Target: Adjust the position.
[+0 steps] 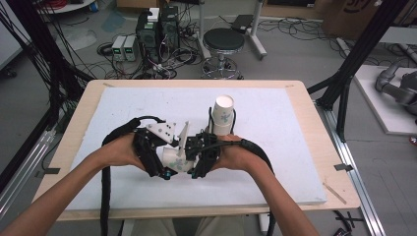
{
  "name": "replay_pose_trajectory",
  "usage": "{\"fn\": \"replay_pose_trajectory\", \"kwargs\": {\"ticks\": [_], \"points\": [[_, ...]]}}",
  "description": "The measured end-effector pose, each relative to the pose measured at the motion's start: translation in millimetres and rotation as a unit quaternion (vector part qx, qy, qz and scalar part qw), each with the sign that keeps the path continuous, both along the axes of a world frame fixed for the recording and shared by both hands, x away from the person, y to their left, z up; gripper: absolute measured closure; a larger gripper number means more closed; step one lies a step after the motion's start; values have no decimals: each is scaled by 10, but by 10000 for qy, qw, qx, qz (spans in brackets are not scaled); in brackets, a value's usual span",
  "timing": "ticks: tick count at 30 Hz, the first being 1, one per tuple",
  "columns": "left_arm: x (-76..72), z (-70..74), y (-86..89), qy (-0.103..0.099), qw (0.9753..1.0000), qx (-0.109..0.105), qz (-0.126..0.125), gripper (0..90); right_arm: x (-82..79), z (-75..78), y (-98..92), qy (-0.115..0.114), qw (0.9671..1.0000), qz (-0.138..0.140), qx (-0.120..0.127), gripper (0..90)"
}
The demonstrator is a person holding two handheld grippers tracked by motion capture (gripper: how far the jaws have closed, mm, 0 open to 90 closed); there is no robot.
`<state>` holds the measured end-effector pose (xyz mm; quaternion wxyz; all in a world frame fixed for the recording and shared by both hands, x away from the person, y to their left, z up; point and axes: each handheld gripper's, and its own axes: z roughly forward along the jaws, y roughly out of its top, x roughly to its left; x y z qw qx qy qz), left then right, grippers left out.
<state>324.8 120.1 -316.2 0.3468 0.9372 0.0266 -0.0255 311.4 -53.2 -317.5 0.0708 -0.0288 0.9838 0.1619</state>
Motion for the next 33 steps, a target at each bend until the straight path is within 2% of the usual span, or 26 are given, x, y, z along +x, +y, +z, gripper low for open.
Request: {"fn": "replay_pose_trajectory", "kwargs": {"ticks": [3, 8, 13, 19, 24, 28, 31, 33], "points": [[4, 15, 21, -6, 9999, -108, 23, 68, -4, -1, -12, -6, 10000, -5, 21, 377], [-20, -16, 93, -27, 9986, -512, 136, 68, -1, -5, -85, 15, 9998, -107, 161, 376], [-4, -33, 203, -43, 9946, -984, 322, 68, -10, 2, -163, 61, 9991, -121, 404, 376], [23, -53, 329, -101, 9903, -1294, 500, 69, 2, -1, -264, 96, 9976, -179, 664, 376], [31, -85, 393, -133, 9855, -1557, 667, 69, 19, -9, -357, 71, 9947, -303, 985, 376], [20, -102, 429, -131, 9802, -1813, 788, 69, 37, -33, -420, 35, 9930, -392, 1117, 376], [9, -116, 442, -191, 9800, -1819, 783, 69, 59, -47, -486, 35, 9894, -446, 1385, 376], [5, -136, 454, -192, 9779, -1914, 825, 69, 65, -57, -537, 73, 9864, -498, 1567, 376]]}}
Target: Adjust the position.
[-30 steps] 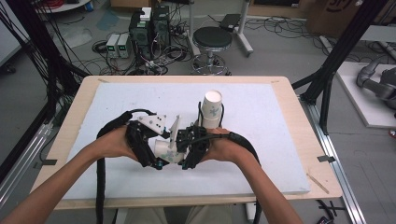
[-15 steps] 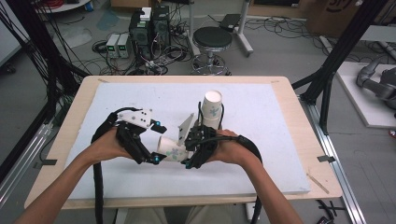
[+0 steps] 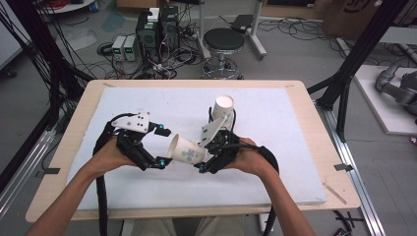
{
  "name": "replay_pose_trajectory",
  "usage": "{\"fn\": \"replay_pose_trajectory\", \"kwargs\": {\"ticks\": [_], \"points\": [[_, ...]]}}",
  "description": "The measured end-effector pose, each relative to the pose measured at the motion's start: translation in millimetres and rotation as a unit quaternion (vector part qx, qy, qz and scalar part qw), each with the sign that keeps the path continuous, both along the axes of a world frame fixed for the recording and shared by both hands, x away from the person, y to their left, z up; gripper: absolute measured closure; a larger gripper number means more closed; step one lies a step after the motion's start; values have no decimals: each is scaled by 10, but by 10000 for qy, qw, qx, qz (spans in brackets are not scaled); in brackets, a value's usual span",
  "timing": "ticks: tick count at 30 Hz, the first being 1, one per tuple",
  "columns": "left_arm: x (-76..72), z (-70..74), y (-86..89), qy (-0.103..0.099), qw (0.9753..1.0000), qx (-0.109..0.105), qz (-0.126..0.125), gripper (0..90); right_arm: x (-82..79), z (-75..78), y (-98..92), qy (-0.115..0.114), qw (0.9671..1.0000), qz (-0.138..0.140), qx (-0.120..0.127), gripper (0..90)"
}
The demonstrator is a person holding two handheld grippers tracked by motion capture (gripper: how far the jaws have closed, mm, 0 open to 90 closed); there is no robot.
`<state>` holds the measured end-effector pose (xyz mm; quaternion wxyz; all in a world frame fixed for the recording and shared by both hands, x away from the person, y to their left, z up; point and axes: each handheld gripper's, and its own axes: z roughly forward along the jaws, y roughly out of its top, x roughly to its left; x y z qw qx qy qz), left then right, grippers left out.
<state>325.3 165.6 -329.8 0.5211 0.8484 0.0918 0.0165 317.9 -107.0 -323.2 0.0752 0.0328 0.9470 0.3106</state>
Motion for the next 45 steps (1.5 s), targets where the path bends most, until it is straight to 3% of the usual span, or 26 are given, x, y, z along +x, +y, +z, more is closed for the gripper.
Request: {"fn": "replay_pose_trajectory", "kwargs": {"ticks": [7, 12, 15, 23, 26, 35, 40, 45], "points": [[6, -113, 49, 22, 9991, -388, 189, 69, 1, -60, -144, 42, 9982, -90, 591, 375], [4, -189, 74, 9, 9980, -575, 275, 69, -7, -122, -236, 93, 9937, -184, 1105, 375], [-3, -232, 75, -1, 9978, -606, 271, 69, -12, -171, -265, 91, 9914, -223, 1285, 375], [-27, -355, 72, -5, 9950, -956, 289, 69, -18, -283, -370, 54, 9818, -317, 1871, 375], [-36, -386, 67, -20, 9940, -1052, 304, 69, -23, -324, -408, 85, 9760, -337, 2148, 376], [-42, -492, 62, 61, 9901, -1361, 324, 69, -60, -453, -465, 75, 9662, -318, 2559, 375], [-42, -529, 41, 59, 9870, -1584, 260, 69, -64, -526, -488, 65, 9575, -303, 2869, 375], [-48, -545, -10, 65, 9860, -1655, 195, 69, -65, -570, -476, 63, 9561, -241, 2919, 375]]}}
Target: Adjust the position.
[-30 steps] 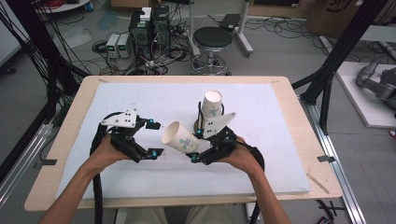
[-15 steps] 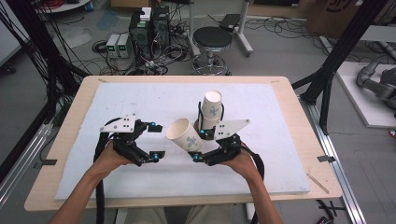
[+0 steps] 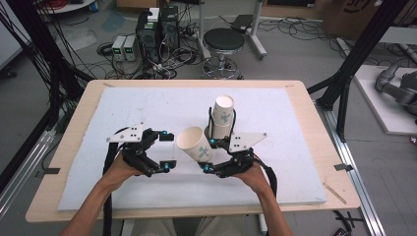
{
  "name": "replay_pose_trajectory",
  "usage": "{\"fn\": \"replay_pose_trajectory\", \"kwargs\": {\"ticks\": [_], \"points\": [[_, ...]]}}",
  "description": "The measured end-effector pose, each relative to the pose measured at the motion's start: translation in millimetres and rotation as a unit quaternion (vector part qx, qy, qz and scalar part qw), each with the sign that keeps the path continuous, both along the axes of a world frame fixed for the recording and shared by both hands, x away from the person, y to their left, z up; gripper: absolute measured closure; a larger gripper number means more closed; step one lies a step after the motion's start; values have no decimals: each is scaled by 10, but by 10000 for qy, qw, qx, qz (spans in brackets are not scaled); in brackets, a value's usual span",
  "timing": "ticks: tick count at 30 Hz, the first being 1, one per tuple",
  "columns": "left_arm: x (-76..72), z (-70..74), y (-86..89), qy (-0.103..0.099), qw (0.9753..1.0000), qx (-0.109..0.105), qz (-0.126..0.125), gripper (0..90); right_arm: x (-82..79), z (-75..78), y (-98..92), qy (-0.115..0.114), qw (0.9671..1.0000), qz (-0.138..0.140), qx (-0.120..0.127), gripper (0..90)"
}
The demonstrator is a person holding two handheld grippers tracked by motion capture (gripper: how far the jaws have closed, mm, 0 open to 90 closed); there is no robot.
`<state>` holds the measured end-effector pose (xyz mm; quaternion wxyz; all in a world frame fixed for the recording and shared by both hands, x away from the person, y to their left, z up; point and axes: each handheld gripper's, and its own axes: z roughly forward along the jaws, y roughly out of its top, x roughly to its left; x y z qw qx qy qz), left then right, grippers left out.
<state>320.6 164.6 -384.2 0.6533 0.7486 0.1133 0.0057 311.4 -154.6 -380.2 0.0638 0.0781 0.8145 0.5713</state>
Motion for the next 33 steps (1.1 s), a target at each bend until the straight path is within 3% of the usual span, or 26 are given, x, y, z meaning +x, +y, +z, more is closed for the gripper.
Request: {"fn": "replay_pose_trajectory", "kwargs": {"ticks": [18, 33], "points": [[40, 119, -322, -95, 9988, -217, -439, 78, -6, -66, 99, 24, 9997, 227, 16, 375], [57, 148, -379, -138, 9972, -318, -670, 179, -28, -100, 174, 18, 9992, 391, -20, 375]]}}
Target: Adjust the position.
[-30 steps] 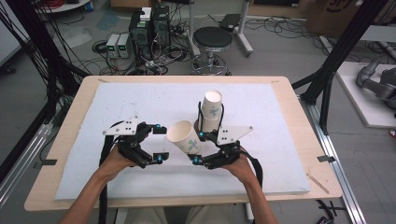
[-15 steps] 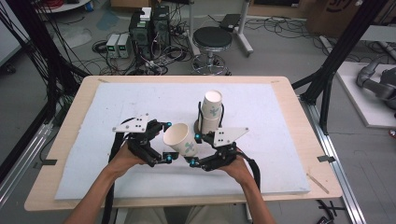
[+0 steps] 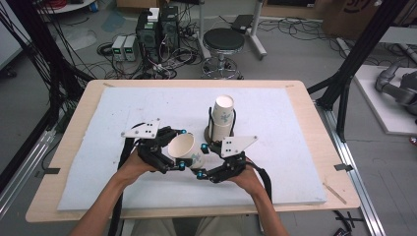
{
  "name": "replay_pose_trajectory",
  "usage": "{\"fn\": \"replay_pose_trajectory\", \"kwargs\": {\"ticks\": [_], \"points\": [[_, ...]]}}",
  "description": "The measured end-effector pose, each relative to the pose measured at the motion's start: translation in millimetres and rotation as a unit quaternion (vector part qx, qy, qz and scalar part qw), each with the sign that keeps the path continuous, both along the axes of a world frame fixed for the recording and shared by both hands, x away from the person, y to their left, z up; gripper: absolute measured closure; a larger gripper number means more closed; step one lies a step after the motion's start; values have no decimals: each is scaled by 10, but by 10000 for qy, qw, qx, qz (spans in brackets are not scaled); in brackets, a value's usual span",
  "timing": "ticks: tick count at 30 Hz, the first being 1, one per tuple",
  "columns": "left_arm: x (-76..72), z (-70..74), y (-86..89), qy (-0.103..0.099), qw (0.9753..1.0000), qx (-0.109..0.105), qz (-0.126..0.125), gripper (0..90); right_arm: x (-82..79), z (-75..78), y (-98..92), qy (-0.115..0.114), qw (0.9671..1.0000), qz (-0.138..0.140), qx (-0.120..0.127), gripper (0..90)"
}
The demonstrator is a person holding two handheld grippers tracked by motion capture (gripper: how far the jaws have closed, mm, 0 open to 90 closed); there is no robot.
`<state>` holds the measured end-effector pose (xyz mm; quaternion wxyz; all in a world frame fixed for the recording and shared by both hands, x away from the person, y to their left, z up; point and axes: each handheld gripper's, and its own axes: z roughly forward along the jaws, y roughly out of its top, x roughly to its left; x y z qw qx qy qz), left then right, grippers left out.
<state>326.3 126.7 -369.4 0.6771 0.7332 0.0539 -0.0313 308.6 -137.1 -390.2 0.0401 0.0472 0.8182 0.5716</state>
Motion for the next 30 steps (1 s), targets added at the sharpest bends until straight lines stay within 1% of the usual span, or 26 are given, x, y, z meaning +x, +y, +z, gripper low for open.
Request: {"fn": "replay_pose_trajectory", "kwargs": {"ticks": [6, 12, 19, 20, 21, 22, 25, 27, 29, 30], "points": [[-11, 5, 4, -102, 9999, -48, -97, 272, 6, -4, 2, 3, 10000, -4, 9, 376], [-14, 1, -1, -118, 9999, -75, -80, 291, 6, -9, 12, 12, 10000, 5, 2, 376], [-15, -5, 3, -112, 9999, -18, -73, 293, 7, -13, 13, 11, 10000, 5, -31, 371], [-16, -7, 1, -110, 9999, -18, -69, 293, 5, -12, 15, 16, 10000, -16, -54, 360], [-18, -9, 2, -120, 9999, 5, -34, 293, 1, -12, 20, 16, 10000, -17, -68, 330], [-18, -11, 3, -118, 9999, 18, -33, 293, 0, -12, 30, -16, 10000, 14, -77, 282], [-17, -12, 10, -126, 9999, 19, -36, 293, -14, -6, 53, -50, 9998, -126, -112, 183], [-19, -9, 19, -130, 9999, 13, -41, 293, -7, -10, 63, 8, 9997, -225, -97, 171], [-19, -4, 31, -146, 9999, 24, -24, 294, -6, -15, 69, -5, 9994, -297, -178, 171], [-20, -5, 36, -141, 9999, 5, -2, 294, -5, -18, 70, -14, 9994, -299, -165, 171]]}}
